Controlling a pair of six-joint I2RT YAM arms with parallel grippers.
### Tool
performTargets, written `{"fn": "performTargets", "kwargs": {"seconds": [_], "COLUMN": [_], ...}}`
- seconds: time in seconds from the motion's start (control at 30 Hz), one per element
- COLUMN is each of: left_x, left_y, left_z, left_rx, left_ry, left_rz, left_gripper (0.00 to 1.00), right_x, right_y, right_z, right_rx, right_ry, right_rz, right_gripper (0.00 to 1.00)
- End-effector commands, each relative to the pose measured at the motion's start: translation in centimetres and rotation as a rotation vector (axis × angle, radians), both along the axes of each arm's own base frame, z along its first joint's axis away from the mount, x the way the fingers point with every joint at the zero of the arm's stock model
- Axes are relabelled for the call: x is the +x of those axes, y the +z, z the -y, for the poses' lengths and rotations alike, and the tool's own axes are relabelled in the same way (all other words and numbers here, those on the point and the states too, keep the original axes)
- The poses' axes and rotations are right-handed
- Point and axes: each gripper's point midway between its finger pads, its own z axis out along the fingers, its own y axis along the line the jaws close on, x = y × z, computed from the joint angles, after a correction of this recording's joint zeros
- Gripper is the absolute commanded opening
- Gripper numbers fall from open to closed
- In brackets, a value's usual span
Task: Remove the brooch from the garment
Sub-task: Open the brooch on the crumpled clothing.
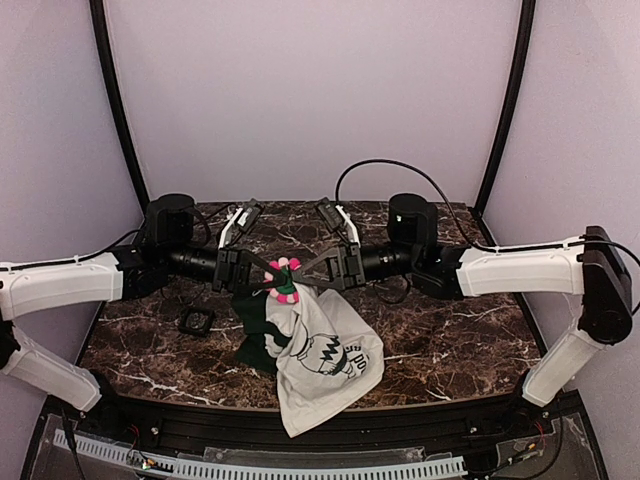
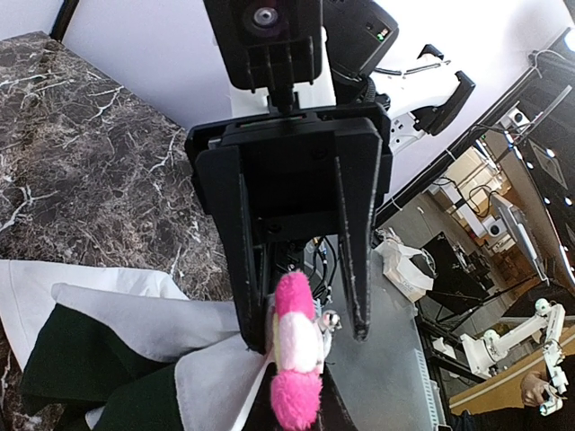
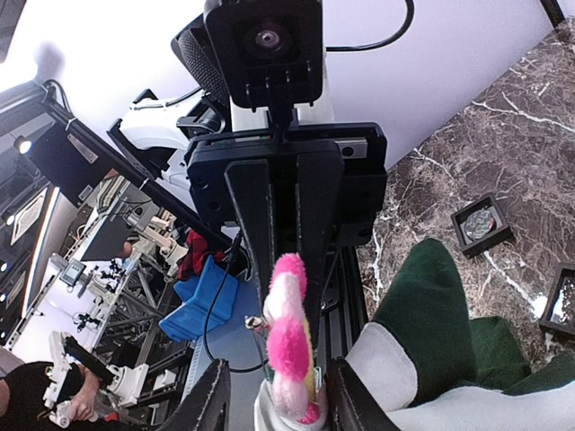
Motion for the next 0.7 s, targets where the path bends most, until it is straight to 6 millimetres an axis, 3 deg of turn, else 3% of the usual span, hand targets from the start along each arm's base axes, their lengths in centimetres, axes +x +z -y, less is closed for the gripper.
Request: {"fn": "performTargets", "kwargs": {"seconds": [0.0, 0.67], "left_x": [-0.74, -0.85], "left_y": [1.77, 1.79], "left_z": [-0.29, -0.26], "left_rx": [-0.053, -0.056], "left_ry": [-0.015, -0.021], "left_rz": [0.053, 0.053], "left_gripper": [0.01, 0.01], "right_x": [-0.8, -1.25], "right_y": [0.45, -0.38], "right_z": [-0.6, -1.39], "right_rx": [0.048, 0.046], "right_ry": [0.045, 0.084], "right_rz": [-0.003, -0.041], "right_gripper": [0.32, 0.11]}}
